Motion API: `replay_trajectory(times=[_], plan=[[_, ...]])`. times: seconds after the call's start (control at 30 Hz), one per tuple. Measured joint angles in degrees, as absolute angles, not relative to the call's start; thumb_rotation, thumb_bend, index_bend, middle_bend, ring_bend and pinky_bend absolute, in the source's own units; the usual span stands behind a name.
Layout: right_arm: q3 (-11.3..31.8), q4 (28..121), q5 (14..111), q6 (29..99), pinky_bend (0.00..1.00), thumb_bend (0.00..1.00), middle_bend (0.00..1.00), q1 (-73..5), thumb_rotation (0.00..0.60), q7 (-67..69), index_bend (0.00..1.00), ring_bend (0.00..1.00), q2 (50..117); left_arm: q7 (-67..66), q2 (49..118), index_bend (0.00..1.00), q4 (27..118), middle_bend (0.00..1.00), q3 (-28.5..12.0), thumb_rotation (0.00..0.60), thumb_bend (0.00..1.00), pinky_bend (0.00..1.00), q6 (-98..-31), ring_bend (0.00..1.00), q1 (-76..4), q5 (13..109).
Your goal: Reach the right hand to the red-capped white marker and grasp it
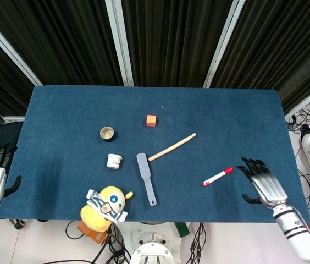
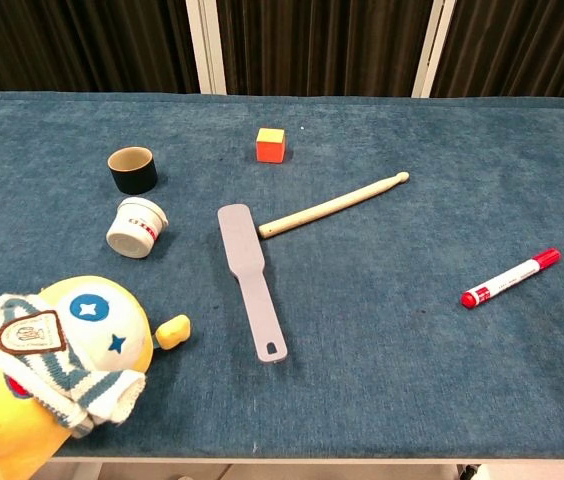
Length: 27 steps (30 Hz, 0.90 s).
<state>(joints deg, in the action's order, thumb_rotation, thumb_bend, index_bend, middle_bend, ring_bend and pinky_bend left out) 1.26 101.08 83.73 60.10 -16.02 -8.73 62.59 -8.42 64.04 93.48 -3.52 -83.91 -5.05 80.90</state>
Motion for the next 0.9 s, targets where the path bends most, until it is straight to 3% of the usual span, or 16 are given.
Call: replay_trajectory(times=[0.37, 0.9], plan=[[4.46, 92.02, 75.41, 46.39, 0.06, 0.38, 0.05, -27.6, 0.6, -12.54, 0.36, 0.08, 70.99, -8.57, 64.05, 0.08, 93.38, 0.0, -3.65, 0.6, 0.34, 0.16, -83.92, 0.02, -5.09, 80.68], [4.05, 88.76, 72.1, 44.83, 0.06, 0.38, 0.04, -31.23, 0.6, -12.89, 0.48, 0.08, 74.43, -8.47, 63.87, 0.08, 93.45, 0.0, -3.58, 0.6, 0.34, 0.17, -83.48, 0.02, -5.15, 80.4]])
